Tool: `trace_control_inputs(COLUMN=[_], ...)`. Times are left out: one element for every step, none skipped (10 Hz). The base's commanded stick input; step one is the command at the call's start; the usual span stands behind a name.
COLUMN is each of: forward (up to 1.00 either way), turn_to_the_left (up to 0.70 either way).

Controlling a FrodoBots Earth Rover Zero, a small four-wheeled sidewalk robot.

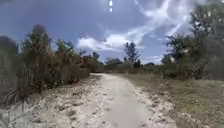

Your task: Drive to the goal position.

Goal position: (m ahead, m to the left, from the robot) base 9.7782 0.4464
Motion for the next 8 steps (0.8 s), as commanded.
trace_control_inputs(forward=[0.50,0.50,0.50,0.50,0.50,0.50,0.50,0.50], turn_to_the_left=[0.00,0.00,0.00,0.00,0.00,0.00,0.00,0.00])
